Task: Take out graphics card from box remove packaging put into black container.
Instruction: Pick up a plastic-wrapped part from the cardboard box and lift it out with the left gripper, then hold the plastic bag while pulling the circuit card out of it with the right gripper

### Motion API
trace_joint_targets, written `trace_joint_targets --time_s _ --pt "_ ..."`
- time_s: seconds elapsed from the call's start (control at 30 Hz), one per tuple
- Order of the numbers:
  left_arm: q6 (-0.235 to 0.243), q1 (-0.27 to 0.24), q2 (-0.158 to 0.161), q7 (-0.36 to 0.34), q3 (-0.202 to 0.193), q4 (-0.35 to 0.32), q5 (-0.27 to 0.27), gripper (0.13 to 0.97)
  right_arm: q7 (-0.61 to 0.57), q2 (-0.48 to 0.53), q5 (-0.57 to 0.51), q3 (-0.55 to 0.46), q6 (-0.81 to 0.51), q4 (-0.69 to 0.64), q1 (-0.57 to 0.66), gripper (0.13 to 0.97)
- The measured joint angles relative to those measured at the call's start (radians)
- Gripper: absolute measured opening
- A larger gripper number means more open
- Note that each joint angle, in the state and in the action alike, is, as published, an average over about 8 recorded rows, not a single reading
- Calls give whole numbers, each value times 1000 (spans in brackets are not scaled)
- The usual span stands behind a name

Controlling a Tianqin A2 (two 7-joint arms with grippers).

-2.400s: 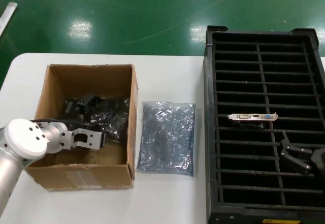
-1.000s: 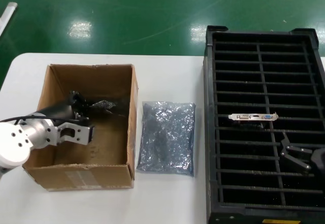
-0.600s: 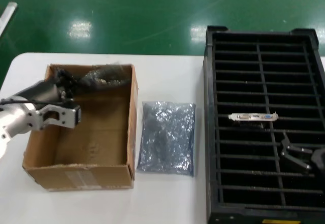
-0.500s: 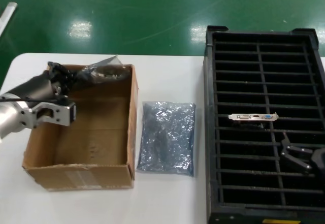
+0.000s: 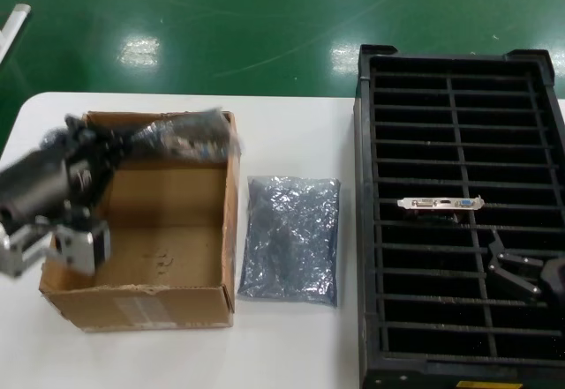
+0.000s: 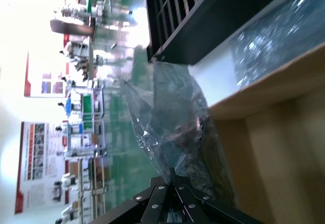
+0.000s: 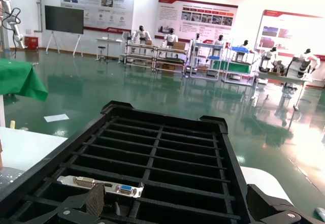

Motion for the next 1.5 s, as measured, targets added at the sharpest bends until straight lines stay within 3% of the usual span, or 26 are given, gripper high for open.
trace_joint_targets --time_s 0.3,0.67,0.97,1.3,1.5 --pt "-20 195 -36 -5 -43 -153 -33 138 0 0 0 0 0 0 0 966" --pt "-87 334 -73 62 -49 -239 -131 138 0 0 0 0 0 0 0 966" --pt "-97 356 -81 74 -50 -250 -149 138 -20 -23 -3 15 -17 -1 8 966" --pt "-97 356 -81 74 -50 -250 -149 138 -173 -158 33 92 -128 -9 91 966" --pt "-97 356 -81 74 -50 -250 -149 138 -246 -189 60 90 -206 -19 146 944"
